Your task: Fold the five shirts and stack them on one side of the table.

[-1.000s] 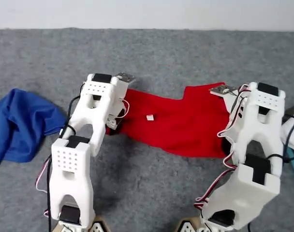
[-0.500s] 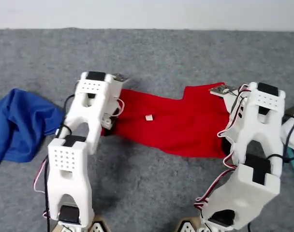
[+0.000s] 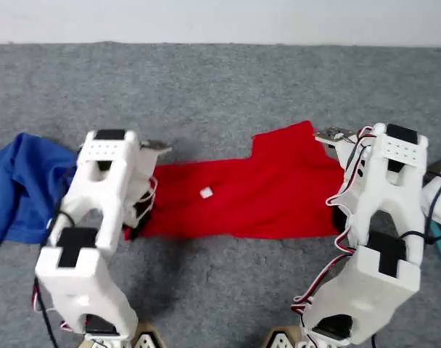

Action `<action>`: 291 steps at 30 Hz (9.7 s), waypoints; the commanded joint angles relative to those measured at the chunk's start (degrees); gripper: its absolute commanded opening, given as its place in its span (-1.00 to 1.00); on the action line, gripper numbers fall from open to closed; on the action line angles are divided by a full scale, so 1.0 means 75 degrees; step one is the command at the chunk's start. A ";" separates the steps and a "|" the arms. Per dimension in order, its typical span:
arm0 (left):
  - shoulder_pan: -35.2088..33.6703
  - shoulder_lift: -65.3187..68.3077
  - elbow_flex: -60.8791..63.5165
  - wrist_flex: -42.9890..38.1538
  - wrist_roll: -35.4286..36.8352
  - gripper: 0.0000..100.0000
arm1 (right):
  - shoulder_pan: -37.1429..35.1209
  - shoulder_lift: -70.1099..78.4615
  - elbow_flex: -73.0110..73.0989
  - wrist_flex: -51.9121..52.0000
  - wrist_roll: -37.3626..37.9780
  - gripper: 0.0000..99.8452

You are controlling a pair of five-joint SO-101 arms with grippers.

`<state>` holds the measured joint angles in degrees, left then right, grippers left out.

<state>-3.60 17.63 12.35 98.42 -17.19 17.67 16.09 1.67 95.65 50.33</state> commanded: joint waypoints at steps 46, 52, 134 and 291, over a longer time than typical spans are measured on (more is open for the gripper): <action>0.0844 -0.1219 0.0404 -0.2180 -0.1747 -0.66 | -0.0041 -0.0416 -0.0305 0.0240 -0.0012 -0.97; 0.0914 -0.1114 -0.0217 -0.1536 -0.1723 -0.66 | -0.0064 -0.0416 -0.0305 0.0240 -0.0012 -0.97; -0.0821 0.2532 -0.6851 0.0047 -0.1641 -0.68 | -0.0088 -0.0416 -0.0305 0.0240 -0.0035 -0.98; -0.1664 -0.7666 0.4179 -0.1793 -0.0621 -0.45 | -0.2819 0.6183 -1.1218 0.1014 -0.1629 -0.98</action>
<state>-16.00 -38.73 43.91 84.70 -22.20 -2.90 69.71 -86.07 100.66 37.49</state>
